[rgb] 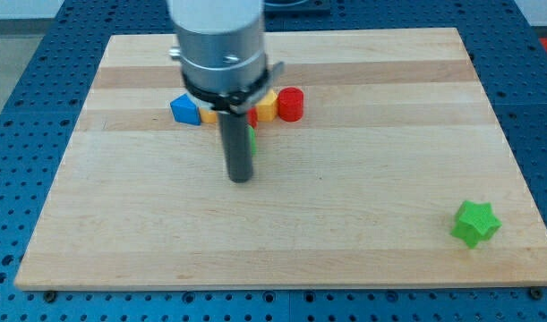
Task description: Move the green circle towards the bottom right corner of the board
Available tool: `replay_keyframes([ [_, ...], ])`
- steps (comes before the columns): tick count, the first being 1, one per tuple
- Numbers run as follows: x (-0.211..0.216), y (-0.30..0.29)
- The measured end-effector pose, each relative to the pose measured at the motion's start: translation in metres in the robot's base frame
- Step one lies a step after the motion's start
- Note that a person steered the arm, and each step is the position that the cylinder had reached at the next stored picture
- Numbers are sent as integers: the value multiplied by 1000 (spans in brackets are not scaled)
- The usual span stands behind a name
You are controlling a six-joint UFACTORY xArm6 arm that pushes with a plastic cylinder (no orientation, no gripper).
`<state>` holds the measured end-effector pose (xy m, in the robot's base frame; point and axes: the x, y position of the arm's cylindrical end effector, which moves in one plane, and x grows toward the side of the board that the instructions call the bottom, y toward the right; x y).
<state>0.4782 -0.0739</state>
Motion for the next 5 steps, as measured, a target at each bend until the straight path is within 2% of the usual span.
replay_keyframes([
  [2, -46, -22],
  [5, -48, 34],
])
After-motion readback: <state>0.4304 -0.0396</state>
